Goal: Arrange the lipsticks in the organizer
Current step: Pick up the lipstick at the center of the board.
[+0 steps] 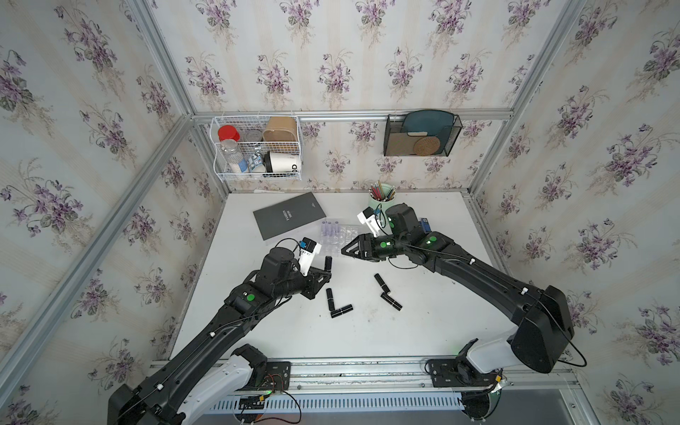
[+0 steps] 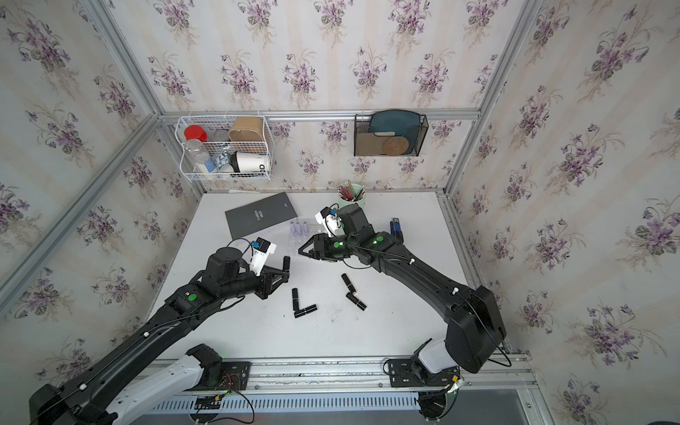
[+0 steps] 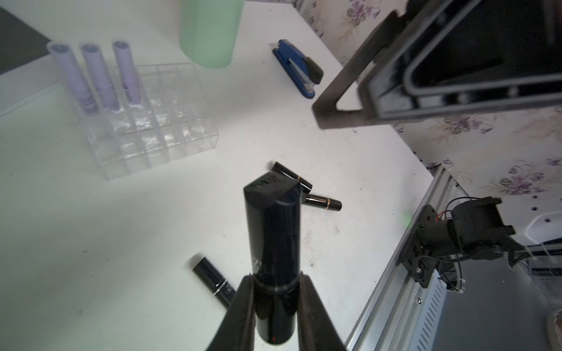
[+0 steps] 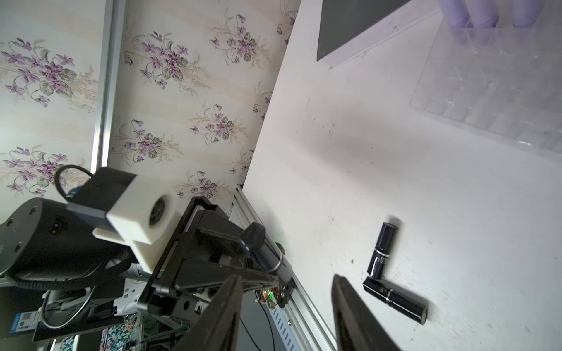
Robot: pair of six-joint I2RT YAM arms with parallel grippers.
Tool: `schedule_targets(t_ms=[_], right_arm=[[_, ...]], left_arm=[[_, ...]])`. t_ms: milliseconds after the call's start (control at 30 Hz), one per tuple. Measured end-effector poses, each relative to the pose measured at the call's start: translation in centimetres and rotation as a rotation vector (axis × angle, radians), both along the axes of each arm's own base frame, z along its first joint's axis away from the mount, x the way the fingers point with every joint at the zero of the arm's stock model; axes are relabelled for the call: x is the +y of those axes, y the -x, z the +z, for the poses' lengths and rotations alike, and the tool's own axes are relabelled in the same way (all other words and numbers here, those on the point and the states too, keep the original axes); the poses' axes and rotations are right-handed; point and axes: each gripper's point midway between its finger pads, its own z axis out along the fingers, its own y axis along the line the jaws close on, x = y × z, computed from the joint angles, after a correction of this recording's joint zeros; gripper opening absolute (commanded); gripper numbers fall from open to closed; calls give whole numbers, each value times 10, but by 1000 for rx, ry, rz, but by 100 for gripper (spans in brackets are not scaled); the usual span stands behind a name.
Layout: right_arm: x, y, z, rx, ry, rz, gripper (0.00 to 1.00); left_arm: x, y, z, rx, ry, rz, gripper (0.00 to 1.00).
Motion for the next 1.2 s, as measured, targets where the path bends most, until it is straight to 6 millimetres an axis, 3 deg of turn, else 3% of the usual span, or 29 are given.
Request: schedule_targets(t_ms=[167, 367, 767, 1033, 1067, 1200], right_arm=[[11, 11, 3, 9, 1, 63, 51], [20, 14, 2, -3, 3, 99, 46], [33, 22, -6, 2, 36, 166, 46], [32, 23, -14, 0, 61, 176, 22], [31, 22, -15, 2, 60, 172, 20], [33, 14, -13, 10, 51, 132, 14]], left_arm=[[-14, 6, 13, -32, 71, -88, 0], [-17, 9, 12, -23, 74, -116, 0], [-20, 7, 13, -19, 68, -129, 0], [-20, 6, 10, -10, 55, -129, 0], [-20, 5, 10, -12, 53, -124, 2], [-17, 0, 12, -14, 41, -90, 46]])
